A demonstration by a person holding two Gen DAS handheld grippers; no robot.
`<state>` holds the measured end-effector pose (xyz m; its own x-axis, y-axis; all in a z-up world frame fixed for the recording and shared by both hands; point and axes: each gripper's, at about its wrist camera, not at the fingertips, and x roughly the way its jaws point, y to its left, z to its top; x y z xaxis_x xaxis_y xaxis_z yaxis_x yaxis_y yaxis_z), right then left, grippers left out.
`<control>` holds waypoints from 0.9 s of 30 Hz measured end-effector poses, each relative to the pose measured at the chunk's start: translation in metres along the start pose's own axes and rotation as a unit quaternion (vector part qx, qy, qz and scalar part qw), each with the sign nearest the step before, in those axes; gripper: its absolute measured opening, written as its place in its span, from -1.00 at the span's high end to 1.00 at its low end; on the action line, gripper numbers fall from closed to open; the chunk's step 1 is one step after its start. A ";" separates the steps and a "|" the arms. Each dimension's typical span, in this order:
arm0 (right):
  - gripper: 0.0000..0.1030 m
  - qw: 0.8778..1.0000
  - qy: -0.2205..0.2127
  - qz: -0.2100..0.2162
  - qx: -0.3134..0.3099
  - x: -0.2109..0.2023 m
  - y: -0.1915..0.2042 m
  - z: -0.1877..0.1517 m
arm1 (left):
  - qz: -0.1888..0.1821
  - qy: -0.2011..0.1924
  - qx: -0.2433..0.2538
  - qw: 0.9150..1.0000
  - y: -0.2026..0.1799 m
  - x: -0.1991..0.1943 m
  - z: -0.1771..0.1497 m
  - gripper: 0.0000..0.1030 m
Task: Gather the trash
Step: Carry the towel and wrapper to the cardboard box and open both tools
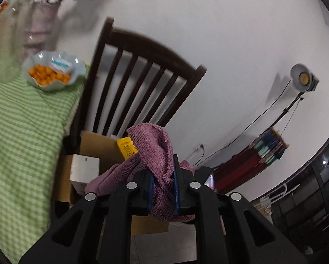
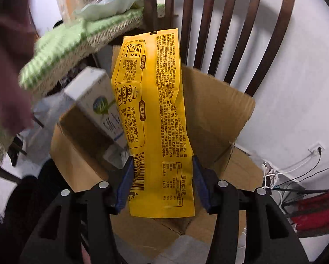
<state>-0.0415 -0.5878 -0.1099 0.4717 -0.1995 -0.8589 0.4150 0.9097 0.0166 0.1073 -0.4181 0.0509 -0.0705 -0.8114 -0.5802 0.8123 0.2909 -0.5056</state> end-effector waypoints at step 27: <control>-0.37 1.000 -0.008 -0.017 -0.014 0.021 -0.069 0.012 | 0.009 0.114 -0.065 0.991 0.039 0.154 -0.002 0.70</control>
<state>-0.0512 -0.6595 -0.1226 0.4701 -0.2356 -0.8506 0.4091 0.9121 -0.0266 0.1271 -0.5312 -0.0591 -0.1977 -0.6738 -0.7120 0.7346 0.3791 -0.5627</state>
